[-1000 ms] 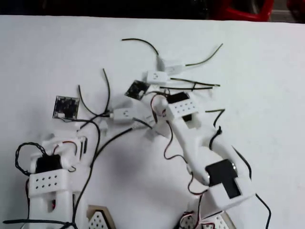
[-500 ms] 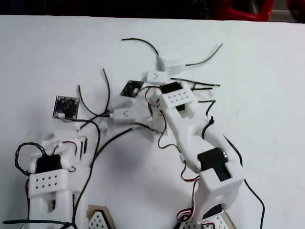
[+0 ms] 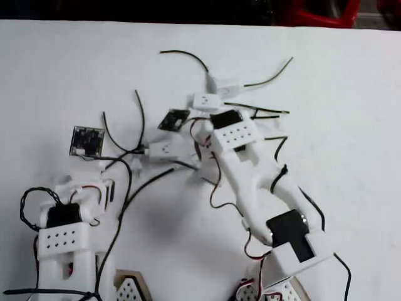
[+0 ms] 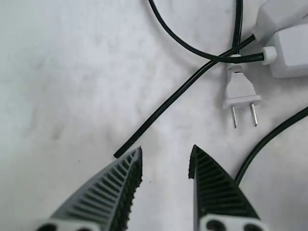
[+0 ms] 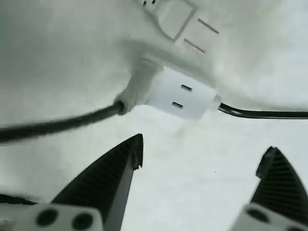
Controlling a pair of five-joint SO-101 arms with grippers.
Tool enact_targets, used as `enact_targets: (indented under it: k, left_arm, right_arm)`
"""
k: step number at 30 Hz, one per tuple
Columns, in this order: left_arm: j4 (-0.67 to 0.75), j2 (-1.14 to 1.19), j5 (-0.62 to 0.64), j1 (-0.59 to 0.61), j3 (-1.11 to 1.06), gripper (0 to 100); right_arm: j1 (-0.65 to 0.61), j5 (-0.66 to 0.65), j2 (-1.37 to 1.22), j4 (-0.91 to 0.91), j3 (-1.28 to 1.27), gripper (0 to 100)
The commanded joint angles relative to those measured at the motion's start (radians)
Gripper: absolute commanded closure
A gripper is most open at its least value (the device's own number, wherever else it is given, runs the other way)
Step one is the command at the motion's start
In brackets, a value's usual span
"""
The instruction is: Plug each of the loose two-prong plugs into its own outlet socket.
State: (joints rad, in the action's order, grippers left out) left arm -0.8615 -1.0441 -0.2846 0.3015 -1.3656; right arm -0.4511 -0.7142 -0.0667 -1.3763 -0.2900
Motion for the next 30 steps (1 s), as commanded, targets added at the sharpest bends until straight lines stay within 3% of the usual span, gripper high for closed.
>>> enact_targets:
  k: [1, 12, 15, 20, 30]
  left_arm:
    - [0.021, -0.018, -0.014, 0.007, 0.006, 83]
    - [0.020, -0.018, -0.014, 0.007, 0.005, 83]
    - [0.020, -0.018, -0.014, 0.007, 0.005, 83]
    - [0.021, -0.018, -0.014, 0.007, 0.005, 83]
    - [0.020, -0.018, -0.014, 0.005, 0.005, 83]
  right_arm:
    - [-0.033, 0.009, -0.010, 0.091, -0.032, 63.3]
    - [-0.056, 0.000, -0.226, 0.300, -0.049, 63.5]
    - [-0.056, 0.006, -0.242, 0.298, -0.049, 71.3]
    - [-0.053, 0.009, -0.208, 0.298, -0.051, 97.8]
    - [0.039, 0.000, -0.068, 0.203, -0.055, 98.1]
